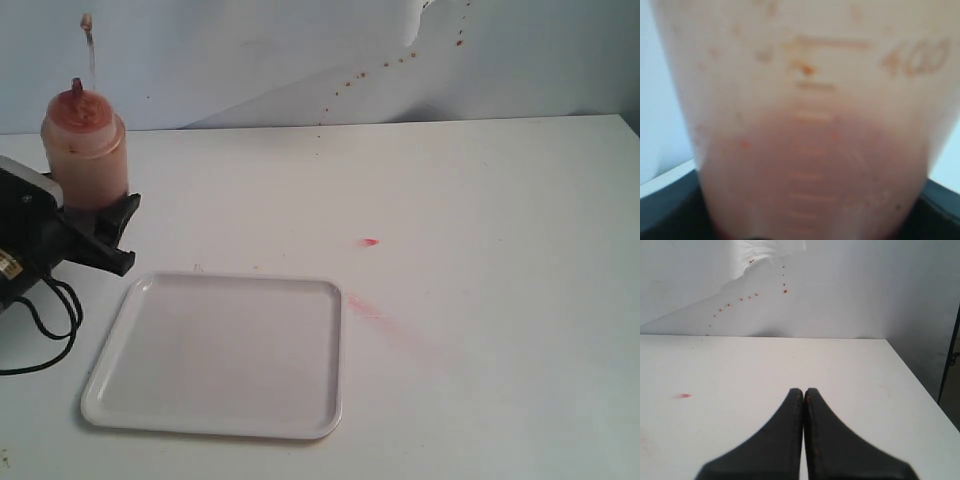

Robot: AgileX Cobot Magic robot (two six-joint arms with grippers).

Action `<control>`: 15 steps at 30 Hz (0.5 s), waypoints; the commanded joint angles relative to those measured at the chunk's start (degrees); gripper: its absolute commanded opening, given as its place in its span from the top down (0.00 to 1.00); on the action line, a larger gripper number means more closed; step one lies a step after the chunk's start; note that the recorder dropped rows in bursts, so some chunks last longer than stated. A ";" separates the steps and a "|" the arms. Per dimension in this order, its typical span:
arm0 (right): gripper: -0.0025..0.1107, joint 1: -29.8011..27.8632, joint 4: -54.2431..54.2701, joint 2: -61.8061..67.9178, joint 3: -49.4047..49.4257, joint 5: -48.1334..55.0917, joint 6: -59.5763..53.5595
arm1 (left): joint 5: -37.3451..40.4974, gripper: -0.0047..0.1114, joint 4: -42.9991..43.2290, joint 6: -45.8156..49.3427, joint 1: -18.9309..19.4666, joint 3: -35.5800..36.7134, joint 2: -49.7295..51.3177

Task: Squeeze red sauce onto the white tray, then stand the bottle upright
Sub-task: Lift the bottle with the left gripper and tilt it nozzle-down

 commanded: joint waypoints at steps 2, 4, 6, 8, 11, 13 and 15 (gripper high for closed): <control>0.98 0.04 0.34 -0.29 0.22 -0.07 -0.11 | -2.29 0.96 1.02 8.94 -0.34 0.26 -1.16; 0.98 0.04 0.34 -0.29 0.22 -0.07 -0.11 | -2.29 0.96 2.60 11.49 -0.34 0.26 -1.16; 0.98 0.04 0.34 -0.29 0.22 -0.07 -0.11 | -2.29 0.96 4.55 13.19 -0.34 0.26 -1.16; 0.98 0.04 0.34 -0.29 0.22 -0.07 -0.11 | -2.29 0.96 7.78 14.73 -0.34 0.36 -1.16; 0.98 0.04 0.34 -0.29 0.22 -0.07 -0.11 | -2.29 0.96 10.17 18.70 -0.34 1.38 -1.45; 0.98 0.04 0.34 -0.29 0.22 -0.07 -0.11 | -2.29 0.96 9.94 22.35 -0.34 2.35 -1.55; 0.98 0.04 0.34 -0.29 0.22 -0.07 -0.11 | -2.29 0.96 9.37 26.11 -0.34 2.97 -1.55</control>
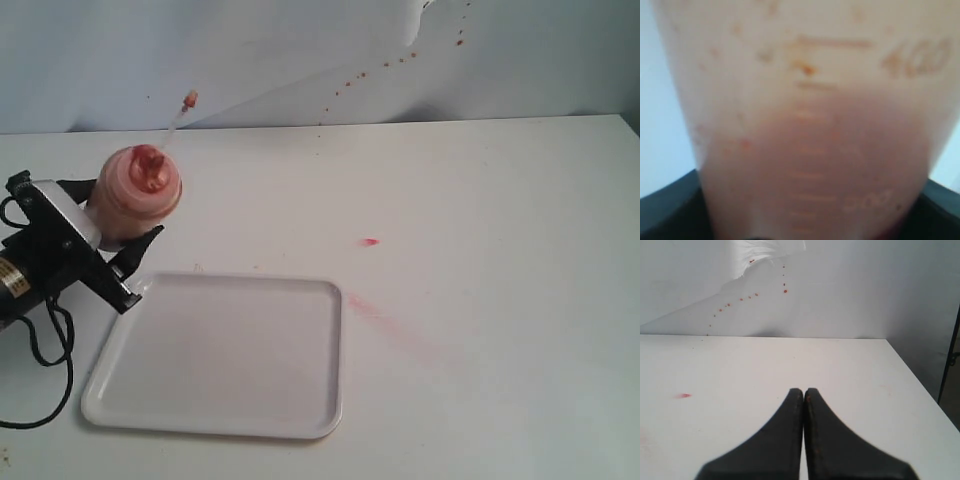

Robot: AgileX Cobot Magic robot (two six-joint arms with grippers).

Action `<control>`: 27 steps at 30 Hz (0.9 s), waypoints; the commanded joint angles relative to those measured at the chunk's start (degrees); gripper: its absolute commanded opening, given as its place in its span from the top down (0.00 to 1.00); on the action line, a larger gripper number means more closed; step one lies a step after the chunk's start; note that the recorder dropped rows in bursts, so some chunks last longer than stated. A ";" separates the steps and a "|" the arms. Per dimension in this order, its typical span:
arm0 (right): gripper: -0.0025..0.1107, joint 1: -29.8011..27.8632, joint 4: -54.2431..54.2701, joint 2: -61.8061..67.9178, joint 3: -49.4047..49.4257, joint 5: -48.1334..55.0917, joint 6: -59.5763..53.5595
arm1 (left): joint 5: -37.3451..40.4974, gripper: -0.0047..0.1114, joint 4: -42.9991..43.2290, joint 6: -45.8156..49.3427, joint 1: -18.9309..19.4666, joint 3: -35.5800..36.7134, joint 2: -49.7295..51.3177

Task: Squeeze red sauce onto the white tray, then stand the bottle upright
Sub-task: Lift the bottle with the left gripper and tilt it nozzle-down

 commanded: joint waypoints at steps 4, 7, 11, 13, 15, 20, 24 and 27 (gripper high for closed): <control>0.98 0.04 0.34 -0.29 0.22 -0.07 -0.11 | -2.43 0.96 -0.35 12.14 -0.24 2.84 -1.02; 0.98 0.04 0.34 -0.29 0.22 -0.07 -0.11 | -2.43 0.96 0.02 14.15 -0.24 4.04 -2.45; 0.98 0.04 0.34 -0.29 0.22 -0.07 -0.11 | -2.43 0.96 0.03 15.31 -0.24 6.58 -7.38; 0.98 0.04 0.34 -0.29 0.22 -0.07 -0.11 | -2.43 0.96 0.03 15.80 -0.24 7.76 -10.21; 0.98 0.04 0.34 -0.29 0.22 -0.07 -0.11 | -2.43 0.96 -0.75 15.80 -0.24 9.42 -14.31; 0.98 0.04 0.34 -0.29 0.22 -0.07 -0.11 | -2.43 0.96 -0.75 15.80 -0.24 10.59 -17.66; 0.98 0.04 7.98 -0.29 0.22 -7.28 0.32 | -2.43 0.96 -0.62 15.80 -0.24 10.32 -18.71; 0.98 0.14 25.58 -0.29 0.22 -19.63 3.30 | -2.43 0.96 -0.74 15.80 -0.24 10.58 -20.11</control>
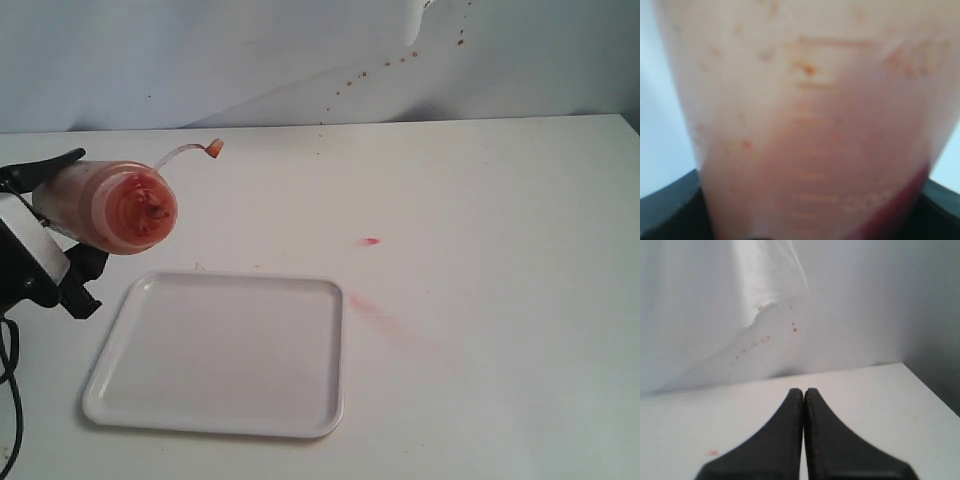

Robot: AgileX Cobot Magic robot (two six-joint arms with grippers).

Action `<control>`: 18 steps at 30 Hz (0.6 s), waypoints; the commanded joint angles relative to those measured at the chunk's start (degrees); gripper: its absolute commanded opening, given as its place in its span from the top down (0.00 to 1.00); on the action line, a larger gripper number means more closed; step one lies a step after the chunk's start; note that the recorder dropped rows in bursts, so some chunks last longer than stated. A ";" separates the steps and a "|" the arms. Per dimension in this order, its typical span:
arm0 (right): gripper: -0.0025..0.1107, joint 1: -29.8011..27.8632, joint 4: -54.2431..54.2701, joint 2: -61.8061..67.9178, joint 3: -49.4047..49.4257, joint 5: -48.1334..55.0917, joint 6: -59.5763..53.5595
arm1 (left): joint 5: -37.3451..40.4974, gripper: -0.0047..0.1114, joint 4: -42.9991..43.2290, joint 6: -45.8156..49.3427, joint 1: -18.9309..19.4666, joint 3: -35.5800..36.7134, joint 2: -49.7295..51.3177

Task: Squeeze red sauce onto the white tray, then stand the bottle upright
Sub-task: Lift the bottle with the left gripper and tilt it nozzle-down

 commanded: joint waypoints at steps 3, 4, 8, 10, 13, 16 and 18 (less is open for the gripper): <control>0.98 0.38 23.27 -0.29 -0.45 -17.56 19.22 | -2.36 0.96 -4.09 -2.26 -0.24 -0.58 -2.09; 0.98 0.98 16.58 -0.29 -2.51 -17.23 24.96 | -2.36 0.96 -4.21 -3.87 -0.24 -1.52 -2.09; 0.98 3.04 -5.61 -0.29 -10.15 -19.96 40.17 | -1.58 0.96 -6.31 -8.37 -0.24 -5.05 -2.09; 0.98 4.30 -17.42 -0.29 -14.47 -23.86 43.39 | 2.41 0.96 -7.03 -10.14 -0.24 -6.82 -2.47; 0.98 5.72 -35.00 3.37 -20.80 -29.12 46.40 | 10.18 0.96 -7.03 -10.14 -0.24 -9.44 -4.21; 0.98 6.48 -45.97 10.17 -27.24 -27.64 52.67 | 18.88 0.96 -6.85 -9.94 -0.24 -12.71 -6.68; 0.98 6.48 -50.06 16.53 -31.09 -24.79 55.94 | 23.95 0.96 -6.75 -8.79 -0.24 -15.13 -8.69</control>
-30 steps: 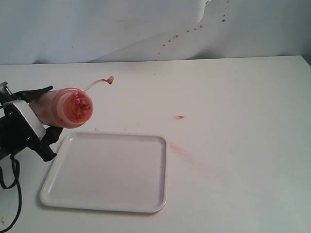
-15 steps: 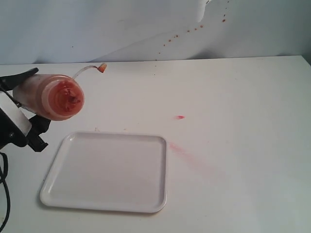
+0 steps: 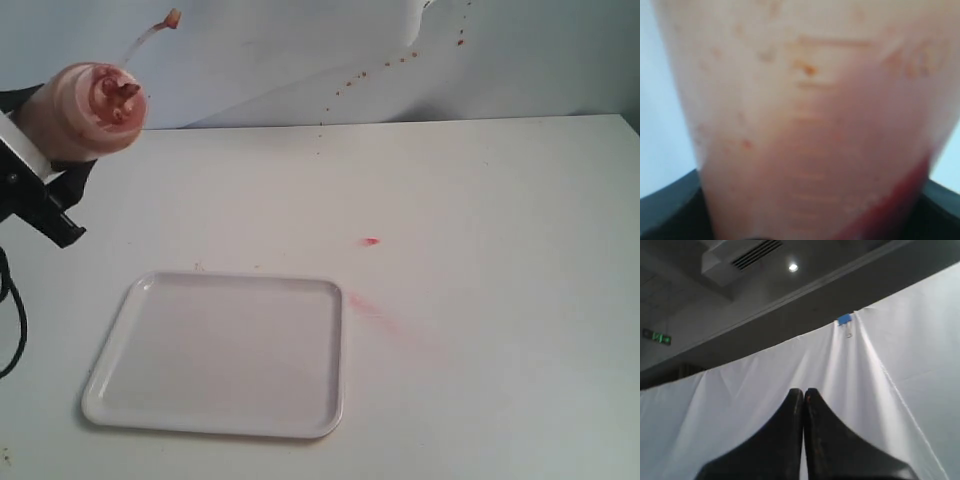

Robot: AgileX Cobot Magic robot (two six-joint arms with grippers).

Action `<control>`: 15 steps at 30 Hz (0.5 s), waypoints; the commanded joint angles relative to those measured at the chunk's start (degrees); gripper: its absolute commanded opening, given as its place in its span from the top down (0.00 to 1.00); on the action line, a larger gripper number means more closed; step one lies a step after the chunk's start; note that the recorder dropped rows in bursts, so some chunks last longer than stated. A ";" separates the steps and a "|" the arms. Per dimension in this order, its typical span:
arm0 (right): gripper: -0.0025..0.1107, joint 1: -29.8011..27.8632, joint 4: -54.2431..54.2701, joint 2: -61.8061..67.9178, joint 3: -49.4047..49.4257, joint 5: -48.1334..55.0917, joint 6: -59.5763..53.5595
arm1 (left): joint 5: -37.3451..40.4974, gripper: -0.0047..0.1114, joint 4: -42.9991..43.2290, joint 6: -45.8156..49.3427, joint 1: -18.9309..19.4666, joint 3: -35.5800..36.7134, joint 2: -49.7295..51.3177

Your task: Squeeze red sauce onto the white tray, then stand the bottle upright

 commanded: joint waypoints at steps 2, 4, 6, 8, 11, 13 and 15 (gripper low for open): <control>0.98 0.34 -14.53 16.04 -9.33 3.68 9.28 | 11.27 0.96 -0.51 1.21 -0.24 -6.04 -5.70; 0.98 0.34 -15.81 23.12 -11.23 2.64 10.82 | 15.19 0.96 1.07 3.54 -0.24 -7.42 -7.64; 0.98 0.34 -17.65 30.29 -13.09 -0.08 10.84 | 20.02 0.96 3.41 7.18 -0.24 -8.41 -9.00; 0.98 0.34 -19.70 36.49 -14.72 -3.01 10.84 | 23.71 0.96 4.95 11.77 -0.24 -8.59 -10.14; 0.98 0.34 -22.38 46.08 -17.44 -7.45 10.84 | 24.88 0.96 4.71 16.59 -0.24 -8.59 -11.14; 0.98 0.34 -24.27 52.58 -19.86 -9.66 10.84 | 24.50 0.96 4.95 16.59 -0.24 -8.59 -11.13; 0.98 0.34 -26.03 58.08 -22.66 -10.79 10.84 | 25.57 0.96 6.57 17.76 -0.24 -8.59 -11.13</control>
